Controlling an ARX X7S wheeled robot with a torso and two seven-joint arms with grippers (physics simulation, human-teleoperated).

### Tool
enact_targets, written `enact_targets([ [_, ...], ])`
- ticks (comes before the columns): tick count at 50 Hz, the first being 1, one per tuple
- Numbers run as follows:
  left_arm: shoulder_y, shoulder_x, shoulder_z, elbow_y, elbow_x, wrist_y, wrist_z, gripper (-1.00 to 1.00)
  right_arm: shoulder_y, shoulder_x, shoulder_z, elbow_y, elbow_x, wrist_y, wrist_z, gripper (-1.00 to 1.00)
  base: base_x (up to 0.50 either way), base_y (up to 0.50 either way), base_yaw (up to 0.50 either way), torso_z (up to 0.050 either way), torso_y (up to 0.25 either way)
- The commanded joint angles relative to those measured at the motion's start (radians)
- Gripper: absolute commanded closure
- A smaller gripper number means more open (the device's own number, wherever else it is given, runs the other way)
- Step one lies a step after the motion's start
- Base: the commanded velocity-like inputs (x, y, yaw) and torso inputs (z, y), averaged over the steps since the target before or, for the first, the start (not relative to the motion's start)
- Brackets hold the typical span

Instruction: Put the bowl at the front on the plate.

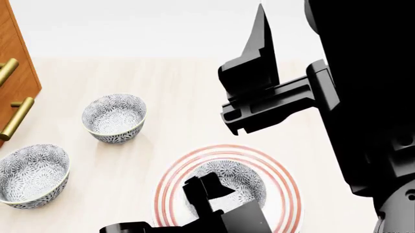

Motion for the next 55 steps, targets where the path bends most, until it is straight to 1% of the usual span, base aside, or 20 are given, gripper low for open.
enact_targets([
  [1, 0.0, 0.0, -0.001, 0.0, 0.003, 0.016, 0.002, -1.0, -0.002, -0.003, -0.002, 0.002, -0.007, -0.001, -0.006, -1.0, 0.0, 0.0, 0.0, 0.0, 0.0],
  [6, -0.003, 0.0, -0.001, 0.005, -0.01, 0.034, 0.017, -1.0, -0.003, -0.003, -0.002, 0.002, -0.011, -0.002, -0.007, -1.0, 0.0, 0.0, 0.0, 0.0, 0.0],
  [13, -0.034, 0.0, -0.008, 0.012, -0.103, 0.081, 0.036, -1.0, 0.002, -0.004, -0.003, 0.003, -0.008, -0.001, -0.006, -1.0, 0.0, 0.0, 0.0, 0.0, 0.0],
  [29, -0.088, -0.002, -0.029, -0.009, -0.235, 0.143, 0.082, -1.0, 0.01, -0.017, -0.011, 0.008, -0.016, 0.004, -0.009, -1.0, 0.0, 0.0, 0.0, 0.0, 0.0],
  [46, -0.119, -0.06, -0.098, 0.029, -0.305, 0.152, 0.092, -1.0, 0.017, -0.019, -0.011, 0.0, -0.008, 0.001, 0.001, -1.0, 0.0, 0.0, 0.0, 0.0, 0.0],
  [51, -0.126, -0.071, -0.135, 0.002, -0.327, 0.16, 0.073, -1.0, 0.009, -0.016, -0.01, -0.006, -0.011, -0.006, 0.003, -1.0, 0.0, 0.0, 0.0, 0.0, 0.0],
  [53, -0.127, -0.074, -0.138, -0.018, -0.32, 0.172, 0.078, -1.0, 0.007, -0.014, -0.007, -0.011, -0.01, -0.009, 0.005, -1.0, 0.0, 0.0, 0.0, 0.0, 0.0],
  [55, -0.125, -0.075, -0.145, -0.034, -0.314, 0.184, 0.061, -1.0, 0.004, -0.012, -0.007, -0.014, -0.011, -0.011, 0.006, -1.0, 0.0, 0.0, 0.0, 0.0, 0.0],
])
